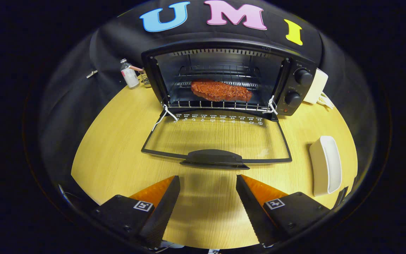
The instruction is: Open the toaster oven, put the food inside, and close the toaster oven door.
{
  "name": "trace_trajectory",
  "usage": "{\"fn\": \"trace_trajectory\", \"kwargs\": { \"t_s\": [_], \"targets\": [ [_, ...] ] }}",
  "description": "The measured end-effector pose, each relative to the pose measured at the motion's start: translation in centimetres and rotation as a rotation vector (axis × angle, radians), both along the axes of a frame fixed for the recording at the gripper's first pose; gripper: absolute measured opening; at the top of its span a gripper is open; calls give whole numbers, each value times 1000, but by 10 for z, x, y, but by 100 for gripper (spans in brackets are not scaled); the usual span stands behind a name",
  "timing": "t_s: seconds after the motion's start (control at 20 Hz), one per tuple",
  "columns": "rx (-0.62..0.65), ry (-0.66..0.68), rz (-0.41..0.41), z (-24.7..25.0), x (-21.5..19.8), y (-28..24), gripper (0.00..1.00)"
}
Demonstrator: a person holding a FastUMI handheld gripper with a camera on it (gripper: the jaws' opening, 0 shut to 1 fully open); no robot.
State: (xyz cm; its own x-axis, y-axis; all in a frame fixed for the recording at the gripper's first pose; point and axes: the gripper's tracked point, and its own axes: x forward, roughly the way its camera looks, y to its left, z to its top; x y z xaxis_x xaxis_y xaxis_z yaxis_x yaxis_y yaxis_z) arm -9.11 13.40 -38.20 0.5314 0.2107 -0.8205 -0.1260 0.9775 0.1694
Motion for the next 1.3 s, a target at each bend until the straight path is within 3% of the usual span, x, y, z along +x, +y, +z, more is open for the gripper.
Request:
{"fn": "trace_trajectory", "kwargs": {
  "t_s": [0.6, 1.3],
  "targets": [
    [-73, 58, -61, -32, 15, -6, 99],
    [-55, -13, -91, -4, 16, -13, 96]
  ]
}}
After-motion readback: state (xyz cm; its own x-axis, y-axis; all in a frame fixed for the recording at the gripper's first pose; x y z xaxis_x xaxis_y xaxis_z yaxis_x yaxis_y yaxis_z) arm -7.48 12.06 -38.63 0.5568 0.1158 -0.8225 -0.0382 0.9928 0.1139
